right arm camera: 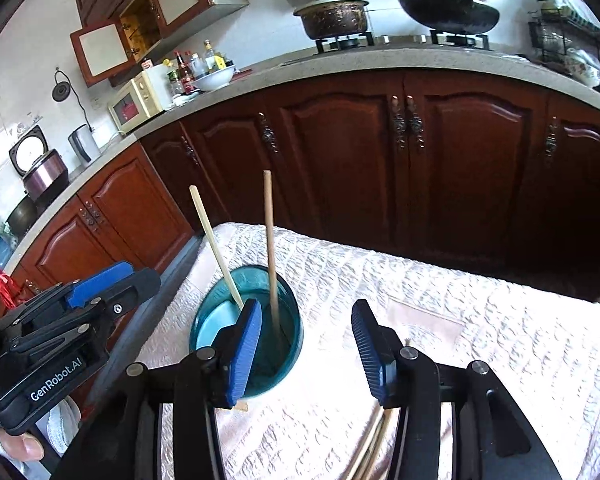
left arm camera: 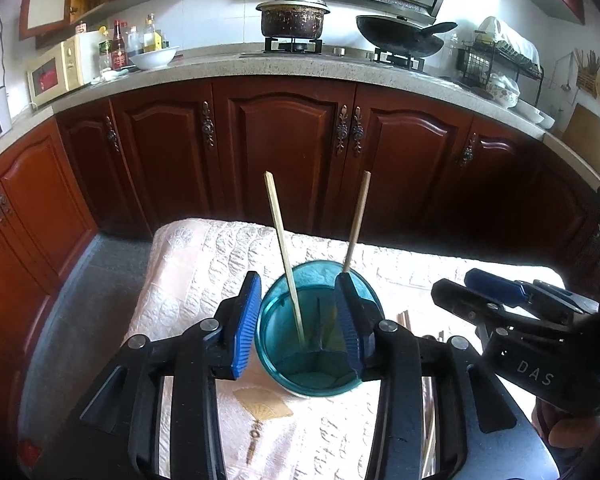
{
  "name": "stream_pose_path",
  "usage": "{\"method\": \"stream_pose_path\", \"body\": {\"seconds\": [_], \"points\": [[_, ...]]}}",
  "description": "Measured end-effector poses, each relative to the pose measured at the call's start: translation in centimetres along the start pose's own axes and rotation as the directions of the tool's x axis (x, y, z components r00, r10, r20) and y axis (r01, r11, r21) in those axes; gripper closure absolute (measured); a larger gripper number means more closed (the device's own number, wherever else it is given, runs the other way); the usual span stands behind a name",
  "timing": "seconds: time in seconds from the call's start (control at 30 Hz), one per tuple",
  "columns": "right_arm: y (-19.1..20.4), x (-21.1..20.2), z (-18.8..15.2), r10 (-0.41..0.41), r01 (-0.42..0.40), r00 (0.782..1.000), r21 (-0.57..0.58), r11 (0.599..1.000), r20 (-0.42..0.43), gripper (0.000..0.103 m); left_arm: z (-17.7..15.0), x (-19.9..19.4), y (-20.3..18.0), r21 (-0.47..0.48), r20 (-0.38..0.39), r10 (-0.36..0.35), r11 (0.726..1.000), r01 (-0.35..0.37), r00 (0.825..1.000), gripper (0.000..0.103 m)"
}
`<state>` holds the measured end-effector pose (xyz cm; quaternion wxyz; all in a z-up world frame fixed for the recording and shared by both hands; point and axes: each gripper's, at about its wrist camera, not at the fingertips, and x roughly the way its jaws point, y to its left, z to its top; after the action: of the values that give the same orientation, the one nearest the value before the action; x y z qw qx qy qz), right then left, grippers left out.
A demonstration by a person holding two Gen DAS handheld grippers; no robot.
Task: Organize utensils
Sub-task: 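Move both open tools back down toward the utensils on the cloth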
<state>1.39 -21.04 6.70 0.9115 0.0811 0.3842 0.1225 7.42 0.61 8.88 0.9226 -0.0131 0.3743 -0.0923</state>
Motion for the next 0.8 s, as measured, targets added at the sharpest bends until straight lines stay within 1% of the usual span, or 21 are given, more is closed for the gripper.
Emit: {"method": "stream_pose_path", "body": {"seconds": [0.07, 0.23, 0.47, 0.5, 0.57, 0.67, 0.8], "points": [[-0.1, -0.7, -0.5, -0.01, 0.01, 1.0, 0.005, 1.0, 0.004, 0.058, -0.4, -0.3, -0.4, 0.0, 0.002, -0.009, 1.0, 0.009, 1.0, 0.057], [-0.8, -2.3, -2.1, -0.042, 0.042, 0.999, 0.013, 0.999, 0.017, 0.057, -1.6, -0.9, -1.8, 0.014, -0.001, -0.027, 1.0, 0.027, 1.0, 0.051], [-2.8, -4.4, -4.6, -0.079, 0.079, 0.997, 0.04, 0.996, 0.007, 0.057, -3.5, -1.3, -3.5, 0.039, -0.027, -0.063, 0.997, 0.064, 0.998, 0.05], [-3.5, -4.8, -5.1, -0.094, 0.094, 0.996, 0.044, 0.995, 0.001, 0.057, -3.8, -1.3, -3.6, 0.092, -0.016, -0.085, 0.992, 0.086, 0.996, 0.05], [-4.5, -5.3, -6.0, -0.116, 0.116, 0.993, 0.051, 0.992, -0.006, 0.057, -4.5, -1.4, -3.9, 0.091, -0.024, -0.092, 0.991, 0.094, 0.995, 0.05], [-6.8, -5.6, -7.6, -0.163, 0.165, 0.986, 0.075, 0.983, -0.038, 0.056, -5.2, -1.3, -4.2, 0.091, -0.037, -0.105, 0.99, 0.108, 0.994, 0.05], [-9.5, -5.1, -9.7, -0.175, 0.184, 0.981, 0.12, 0.975, -0.084, 0.057, -6.4, -0.9, -4.8, 0.099, -0.072, -0.127, 0.986, 0.134, 0.989, 0.05]]}}
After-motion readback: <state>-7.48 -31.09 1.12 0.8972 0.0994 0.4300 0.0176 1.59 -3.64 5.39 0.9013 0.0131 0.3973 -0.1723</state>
